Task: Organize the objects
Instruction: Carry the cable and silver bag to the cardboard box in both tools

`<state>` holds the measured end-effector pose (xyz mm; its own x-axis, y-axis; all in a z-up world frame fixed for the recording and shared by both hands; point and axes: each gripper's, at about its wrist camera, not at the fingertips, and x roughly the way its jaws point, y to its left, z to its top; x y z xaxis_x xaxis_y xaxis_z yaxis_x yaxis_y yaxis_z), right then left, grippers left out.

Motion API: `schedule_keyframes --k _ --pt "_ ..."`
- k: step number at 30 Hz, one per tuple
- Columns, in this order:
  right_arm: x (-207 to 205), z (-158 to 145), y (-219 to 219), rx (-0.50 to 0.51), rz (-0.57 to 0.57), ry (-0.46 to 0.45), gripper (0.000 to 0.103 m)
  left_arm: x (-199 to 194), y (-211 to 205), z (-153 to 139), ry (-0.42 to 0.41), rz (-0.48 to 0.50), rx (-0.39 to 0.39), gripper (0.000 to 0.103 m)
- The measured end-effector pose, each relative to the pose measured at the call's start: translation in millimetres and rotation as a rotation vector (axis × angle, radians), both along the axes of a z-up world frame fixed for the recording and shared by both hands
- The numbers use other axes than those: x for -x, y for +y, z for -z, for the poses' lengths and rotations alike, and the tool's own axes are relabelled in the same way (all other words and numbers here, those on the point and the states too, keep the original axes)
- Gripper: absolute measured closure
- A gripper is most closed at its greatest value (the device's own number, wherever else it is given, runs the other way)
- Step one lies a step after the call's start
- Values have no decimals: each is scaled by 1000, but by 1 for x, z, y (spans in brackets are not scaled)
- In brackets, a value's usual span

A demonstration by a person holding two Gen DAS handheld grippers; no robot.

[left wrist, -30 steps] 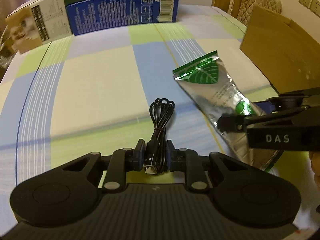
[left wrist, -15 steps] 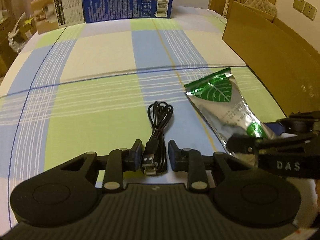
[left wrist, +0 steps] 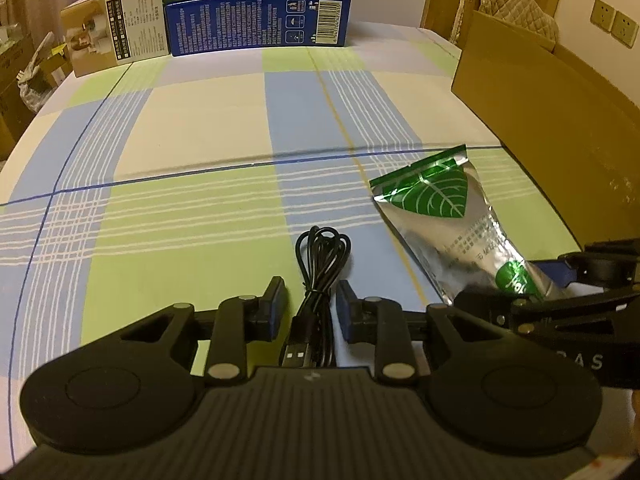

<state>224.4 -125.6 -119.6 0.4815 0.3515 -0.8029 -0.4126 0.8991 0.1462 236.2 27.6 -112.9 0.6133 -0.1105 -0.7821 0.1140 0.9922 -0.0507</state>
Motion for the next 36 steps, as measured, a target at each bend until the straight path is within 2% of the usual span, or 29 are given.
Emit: schedule_keyframes --k 2,6,30,36 --pt "0 0 1 2 -2 -3 57 1 0 0 -1 -6 -6 88" --pt "0 0 0 0 -2 -2 57 2 2 0 2 -37 9 88" --pt "-2 1 0 -4 -8 -5 57 14 -8 -2 16 -13 -6 89" --pt "9 -1 -1 18 -23 -12 58 29 -11 -5 42 -48 33 91"
